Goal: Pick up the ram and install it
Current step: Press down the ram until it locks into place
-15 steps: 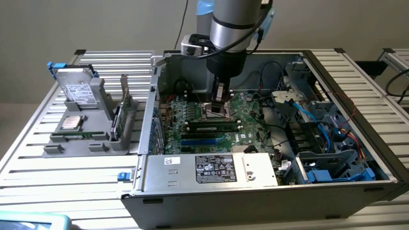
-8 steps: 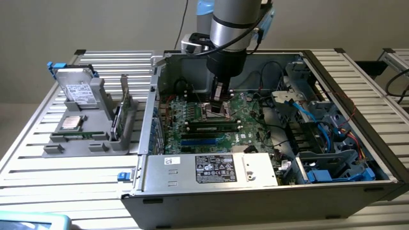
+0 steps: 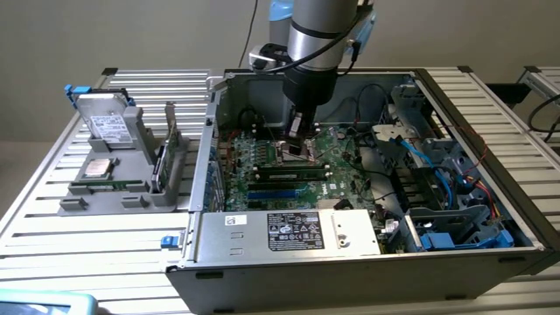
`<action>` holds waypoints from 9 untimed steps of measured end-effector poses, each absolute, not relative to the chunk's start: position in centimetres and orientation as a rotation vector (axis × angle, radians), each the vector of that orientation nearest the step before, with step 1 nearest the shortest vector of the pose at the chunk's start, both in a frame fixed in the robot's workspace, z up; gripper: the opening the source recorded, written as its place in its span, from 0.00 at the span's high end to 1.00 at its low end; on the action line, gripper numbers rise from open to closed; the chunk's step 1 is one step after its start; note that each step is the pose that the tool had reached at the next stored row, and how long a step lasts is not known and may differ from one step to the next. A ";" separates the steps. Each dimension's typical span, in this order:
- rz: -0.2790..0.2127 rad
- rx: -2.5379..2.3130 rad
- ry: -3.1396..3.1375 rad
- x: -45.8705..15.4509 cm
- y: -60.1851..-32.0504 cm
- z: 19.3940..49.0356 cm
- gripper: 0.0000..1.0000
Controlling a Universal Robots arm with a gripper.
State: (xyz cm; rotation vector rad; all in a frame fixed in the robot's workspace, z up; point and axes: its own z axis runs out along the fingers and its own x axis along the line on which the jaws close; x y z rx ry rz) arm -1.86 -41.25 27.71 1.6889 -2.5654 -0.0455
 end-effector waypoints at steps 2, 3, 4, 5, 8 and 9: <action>-0.046 1.655 -2.588 -1.9 -41.2 27.7 0.89; -0.046 1.638 -2.598 -1.9 -41.2 27.7 0.89; -0.046 1.623 -2.608 -1.9 -41.2 27.7 0.89; -0.045 1.608 -2.616 -1.9 -41.2 27.8 0.89; -0.040 1.568 -2.638 -1.8 -41.2 28.0 0.89; -0.037 1.555 -2.644 -1.8 -41.2 28.1 0.89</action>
